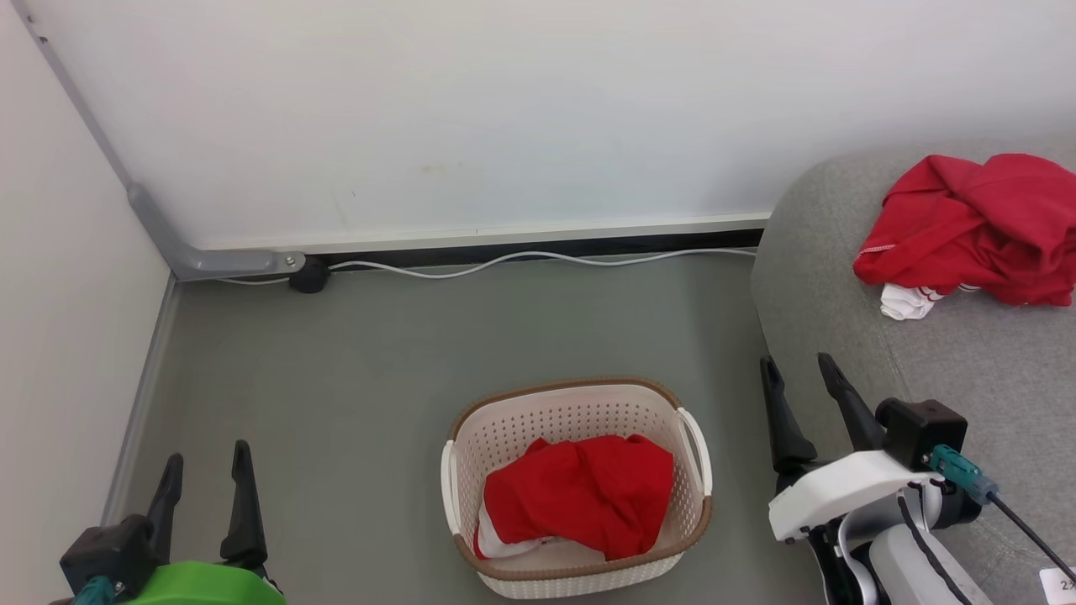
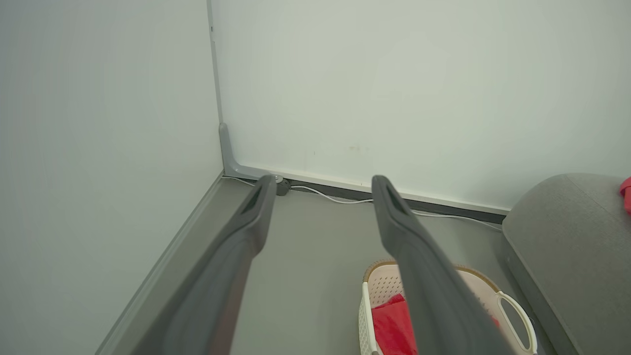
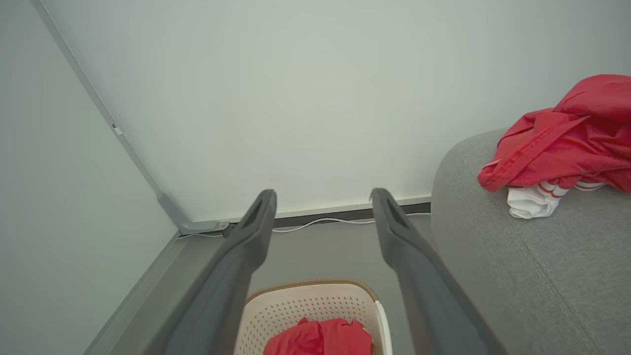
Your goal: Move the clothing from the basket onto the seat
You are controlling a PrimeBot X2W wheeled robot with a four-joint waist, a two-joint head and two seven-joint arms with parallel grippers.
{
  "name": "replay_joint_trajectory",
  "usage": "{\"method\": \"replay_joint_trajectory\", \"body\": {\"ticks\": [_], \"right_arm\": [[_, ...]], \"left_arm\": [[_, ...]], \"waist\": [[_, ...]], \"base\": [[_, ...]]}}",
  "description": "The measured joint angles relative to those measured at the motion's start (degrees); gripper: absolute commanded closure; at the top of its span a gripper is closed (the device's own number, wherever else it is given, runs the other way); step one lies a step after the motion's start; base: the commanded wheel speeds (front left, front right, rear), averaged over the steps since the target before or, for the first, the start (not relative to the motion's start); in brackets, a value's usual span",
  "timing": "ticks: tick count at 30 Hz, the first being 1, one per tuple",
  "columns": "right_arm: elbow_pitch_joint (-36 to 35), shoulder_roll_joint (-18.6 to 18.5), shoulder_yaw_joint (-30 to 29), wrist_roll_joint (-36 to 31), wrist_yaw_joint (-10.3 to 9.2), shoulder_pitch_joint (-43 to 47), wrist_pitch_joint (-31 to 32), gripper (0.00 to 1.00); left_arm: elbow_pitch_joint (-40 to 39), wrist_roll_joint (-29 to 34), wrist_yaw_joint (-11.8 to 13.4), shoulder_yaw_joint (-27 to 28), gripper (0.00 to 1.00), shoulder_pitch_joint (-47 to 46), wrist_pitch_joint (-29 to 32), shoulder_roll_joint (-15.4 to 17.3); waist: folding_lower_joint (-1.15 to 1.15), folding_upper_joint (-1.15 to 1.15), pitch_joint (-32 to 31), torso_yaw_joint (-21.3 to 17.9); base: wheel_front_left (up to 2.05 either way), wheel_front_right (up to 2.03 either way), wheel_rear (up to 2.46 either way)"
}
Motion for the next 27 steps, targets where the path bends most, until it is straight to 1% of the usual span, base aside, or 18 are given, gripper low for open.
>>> {"method": "replay_joint_trajectory", "body": {"ticks": [1,6,7,17,18,27], "right_arm": [[-0.5,0.0,-0.1,0.0,-0.37,0.3,0.0,0.0],[-2.3,0.0,-0.2,0.0,-0.48,1.4,0.0,0.0],[-2.7,0.0,-0.2,0.0,-0.88,1.7,0.0,0.0],[-5.6,-0.5,-0.3,0.0,-1.01,3.1,1.1,0.0],[-5.9,-0.5,-0.3,0.0,-1.45,3.2,1.2,0.0],[-8.2,-0.8,-0.6,-0.1,-1.88,4.2,2.1,0.0]], "left_arm": [[-0.1,0.1,0.0,-0.1,0.0,0.2,0.0,0.0],[-0.4,0.4,0.0,-0.1,0.0,0.5,0.0,-0.1],[-0.5,0.8,0.0,-0.1,0.0,0.6,0.0,-0.1],[-1.4,1.9,0.0,0.2,0.0,1.1,0.0,-0.4],[-1.5,1.9,0.0,0.2,0.0,1.1,0.0,-0.5],[-2.1,2.7,0.0,0.6,0.0,1.4,0.0,-0.6]], "waist": [[0.0,0.0,0.0,-0.1],[0.0,0.0,0.3,-0.3],[0.0,0.0,0.3,-0.4],[0.0,0.0,0.9,-0.3],[0.0,0.0,0.9,-0.3],[0.0,0.0,1.6,-0.1]], "base": [[0.0,0.0,0.0],[0.0,0.0,0.0],[0.0,0.0,0.0],[0.0,0.0,0.0],[0.0,0.0,0.0],[0.0,0.0,0.0]]}}
